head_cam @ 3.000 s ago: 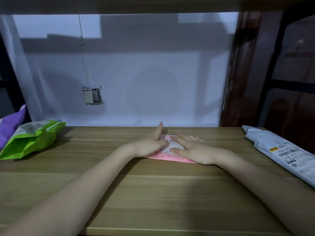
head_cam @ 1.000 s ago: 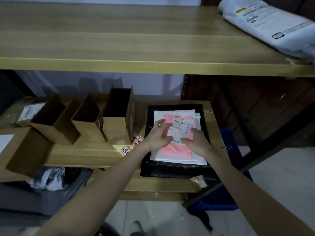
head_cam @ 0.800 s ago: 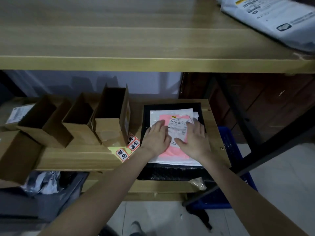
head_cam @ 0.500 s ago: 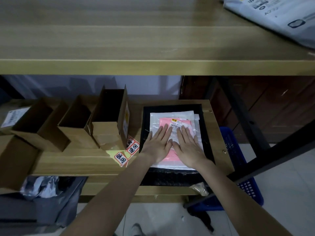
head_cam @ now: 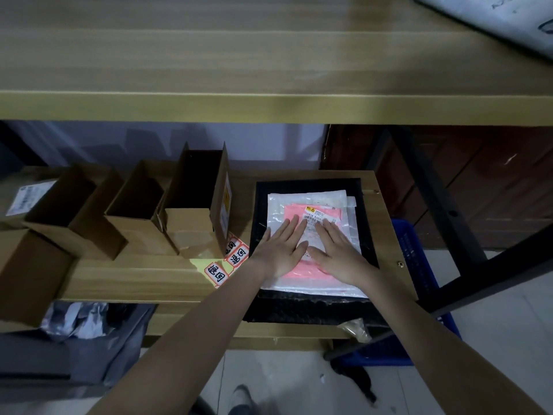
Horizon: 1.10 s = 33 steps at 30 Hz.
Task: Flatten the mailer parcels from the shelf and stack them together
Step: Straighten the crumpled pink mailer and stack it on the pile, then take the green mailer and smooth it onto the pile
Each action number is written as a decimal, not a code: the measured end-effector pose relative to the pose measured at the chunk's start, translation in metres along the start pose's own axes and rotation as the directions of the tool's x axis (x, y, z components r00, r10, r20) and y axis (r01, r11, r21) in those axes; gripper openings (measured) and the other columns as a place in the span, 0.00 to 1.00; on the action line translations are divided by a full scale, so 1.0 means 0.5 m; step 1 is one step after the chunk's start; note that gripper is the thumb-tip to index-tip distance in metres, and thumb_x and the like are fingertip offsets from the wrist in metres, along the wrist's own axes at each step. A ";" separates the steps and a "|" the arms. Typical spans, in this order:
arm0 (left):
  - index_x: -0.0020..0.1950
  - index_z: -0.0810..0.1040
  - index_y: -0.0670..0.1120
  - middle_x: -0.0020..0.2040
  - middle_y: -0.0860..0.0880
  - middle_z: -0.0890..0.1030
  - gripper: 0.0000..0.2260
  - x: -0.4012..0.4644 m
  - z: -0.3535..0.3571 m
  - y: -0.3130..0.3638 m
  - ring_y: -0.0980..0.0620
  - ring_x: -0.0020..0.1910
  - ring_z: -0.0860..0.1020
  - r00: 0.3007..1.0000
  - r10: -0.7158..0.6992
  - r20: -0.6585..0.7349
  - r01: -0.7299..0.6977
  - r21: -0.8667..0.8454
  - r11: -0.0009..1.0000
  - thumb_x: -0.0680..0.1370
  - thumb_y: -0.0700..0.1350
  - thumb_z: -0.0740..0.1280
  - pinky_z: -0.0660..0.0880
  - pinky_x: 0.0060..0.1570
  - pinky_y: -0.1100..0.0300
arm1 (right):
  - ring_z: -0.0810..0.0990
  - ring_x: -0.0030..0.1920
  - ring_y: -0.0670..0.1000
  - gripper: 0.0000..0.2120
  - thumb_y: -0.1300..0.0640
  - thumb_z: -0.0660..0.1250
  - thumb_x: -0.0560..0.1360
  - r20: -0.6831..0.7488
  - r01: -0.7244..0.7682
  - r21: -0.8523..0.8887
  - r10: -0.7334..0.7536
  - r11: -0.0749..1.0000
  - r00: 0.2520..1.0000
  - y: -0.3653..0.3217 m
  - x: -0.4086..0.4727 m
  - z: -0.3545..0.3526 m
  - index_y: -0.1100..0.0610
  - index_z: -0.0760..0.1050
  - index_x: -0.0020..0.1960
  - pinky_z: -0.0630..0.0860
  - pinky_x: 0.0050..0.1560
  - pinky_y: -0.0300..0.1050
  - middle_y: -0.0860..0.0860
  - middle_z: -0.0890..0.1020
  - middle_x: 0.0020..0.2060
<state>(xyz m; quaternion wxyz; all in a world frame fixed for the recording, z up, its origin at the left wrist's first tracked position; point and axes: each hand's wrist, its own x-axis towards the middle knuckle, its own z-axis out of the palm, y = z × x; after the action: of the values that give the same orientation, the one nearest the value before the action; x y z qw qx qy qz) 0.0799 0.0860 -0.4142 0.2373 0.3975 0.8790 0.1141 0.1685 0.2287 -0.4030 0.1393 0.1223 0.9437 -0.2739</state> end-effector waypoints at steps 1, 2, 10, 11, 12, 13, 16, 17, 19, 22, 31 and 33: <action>0.76 0.37 0.55 0.77 0.56 0.36 0.25 -0.002 -0.003 -0.002 0.57 0.76 0.37 1.000 0.006 -0.014 -0.006 -0.019 1.000 0.82 0.57 0.44 0.36 0.73 0.50 | 0.41 0.77 0.49 0.32 0.44 0.54 0.80 -0.016 0.001 0.048 -0.001 0.999 1.000 -0.002 -0.002 -0.007 0.53 0.43 0.77 0.46 0.75 0.48 0.49 0.43 0.77; 0.77 0.38 0.56 0.77 0.55 0.38 0.26 -0.005 -0.007 -0.004 0.57 0.76 0.39 0.999 0.019 -0.040 -0.020 -0.031 0.999 0.82 0.58 0.46 0.37 0.73 0.49 | 0.45 0.77 0.50 0.33 0.45 0.58 0.79 -0.043 0.011 0.088 -0.007 0.996 0.999 -0.005 -0.005 -0.015 0.53 0.46 0.77 0.50 0.74 0.48 0.49 0.46 0.77; 0.77 0.39 0.56 0.77 0.56 0.39 0.30 -0.075 -0.072 0.010 0.59 0.75 0.38 0.978 0.123 -0.170 -0.127 -0.013 0.992 0.80 0.60 0.51 0.36 0.73 0.51 | 0.49 0.77 0.48 0.34 0.47 0.65 0.75 -0.226 0.098 0.107 -0.071 0.989 0.971 -0.043 -0.052 -0.058 0.51 0.53 0.76 0.50 0.75 0.48 0.48 0.52 0.77; 0.77 0.39 0.56 0.77 0.55 0.39 0.30 -0.089 -0.084 0.015 0.58 0.76 0.38 0.975 0.138 -0.177 -0.140 -0.003 0.990 0.80 0.59 0.51 0.36 0.73 0.51 | 0.48 0.77 0.48 0.34 0.46 0.64 0.75 -0.232 0.111 0.108 -0.084 0.988 0.969 -0.052 -0.064 -0.065 0.50 0.53 0.76 0.50 0.75 0.49 0.48 0.52 0.77; 0.77 0.40 0.56 0.77 0.55 0.39 0.30 -0.103 -0.097 0.021 0.57 0.76 0.38 0.970 0.154 -0.186 -0.155 0.009 0.988 0.81 0.58 0.52 0.36 0.73 0.51 | 0.48 0.77 0.48 0.34 0.46 0.64 0.75 -0.241 0.125 0.109 -0.096 0.986 0.966 -0.061 -0.077 -0.073 0.49 0.53 0.76 0.50 0.76 0.49 0.47 0.52 0.77; 0.77 0.40 0.56 0.78 0.54 0.40 0.29 -0.119 -0.110 0.028 0.57 0.76 0.39 0.966 0.169 -0.197 -0.169 0.021 0.985 0.81 0.57 0.53 0.36 0.73 0.51 | 0.48 0.77 0.48 0.34 0.45 0.64 0.75 -0.254 0.142 0.106 -0.112 0.984 0.961 -0.073 -0.092 -0.082 0.48 0.53 0.76 0.49 0.76 0.50 0.47 0.52 0.77; 0.77 0.42 0.55 0.77 0.54 0.39 0.30 -0.168 -0.145 0.043 0.59 0.75 0.38 0.949 0.212 -0.232 -0.199 0.078 0.977 0.81 0.54 0.55 0.38 0.74 0.51 | 0.49 0.76 0.48 0.33 0.45 0.65 0.75 -0.289 0.196 0.076 -0.167 0.978 0.943 -0.111 -0.141 -0.114 0.49 0.55 0.75 0.49 0.75 0.47 0.45 0.53 0.76; 0.77 0.42 0.55 0.77 0.55 0.39 0.30 -0.187 -0.155 0.048 0.61 0.74 0.38 0.942 0.227 -0.248 -0.209 0.097 0.973 0.80 0.53 0.56 0.39 0.74 0.51 | 0.50 0.76 0.48 0.33 0.45 0.65 0.75 -0.293 0.215 0.061 -0.188 0.975 0.938 -0.124 -0.159 -0.125 0.49 0.56 0.75 0.49 0.74 0.46 0.45 0.53 0.76; 0.77 0.43 0.55 0.75 0.58 0.38 0.31 -0.226 -0.178 0.057 0.62 0.73 0.39 0.924 0.254 -0.284 -0.227 0.126 0.966 0.80 0.54 0.58 0.41 0.74 0.51 | 0.51 0.76 0.47 0.33 0.45 0.64 0.75 -0.294 0.245 0.025 -0.227 0.969 0.929 -0.149 -0.194 -0.150 0.50 0.55 0.75 0.51 0.73 0.45 0.45 0.53 0.76; 0.77 0.45 0.57 0.74 0.59 0.40 0.32 -0.296 -0.214 0.069 0.61 0.74 0.41 0.890 0.288 -0.353 -0.255 0.140 0.957 0.78 0.57 0.59 0.44 0.75 0.50 | 0.52 0.76 0.46 0.33 0.44 0.63 0.75 -0.294 0.302 -0.020 -0.294 0.953 0.909 -0.190 -0.254 -0.184 0.48 0.55 0.75 0.53 0.74 0.46 0.44 0.53 0.76; 0.75 0.60 0.55 0.75 0.58 0.62 0.27 -0.524 -0.328 0.117 0.64 0.72 0.59 0.724 0.344 -0.598 -0.288 0.191 0.938 0.78 0.54 0.63 0.52 0.68 0.75 | 0.64 0.69 0.40 0.25 0.46 0.65 0.75 -0.382 0.535 -0.206 -0.571 0.819 0.727 -0.339 -0.423 -0.270 0.48 0.65 0.70 0.61 0.69 0.37 0.41 0.69 0.68; 0.74 0.62 0.56 0.73 0.59 0.65 0.25 -0.565 -0.355 0.122 0.64 0.71 0.61 0.680 0.345 -0.647 -0.291 0.193 0.937 0.77 0.56 0.61 0.56 0.69 0.71 | 0.68 0.64 0.39 0.22 0.45 0.66 0.74 -0.419 0.574 -0.199 -0.598 0.795 0.683 -0.375 -0.443 -0.292 0.47 0.68 0.67 0.67 0.65 0.40 0.39 0.72 0.63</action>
<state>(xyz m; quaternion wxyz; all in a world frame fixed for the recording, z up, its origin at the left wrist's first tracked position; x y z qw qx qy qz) 0.1904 -0.0887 -0.1456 -0.1339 0.4843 0.8258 0.2561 0.2887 0.1214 -0.1209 -0.1809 -0.1278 0.9446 -0.2422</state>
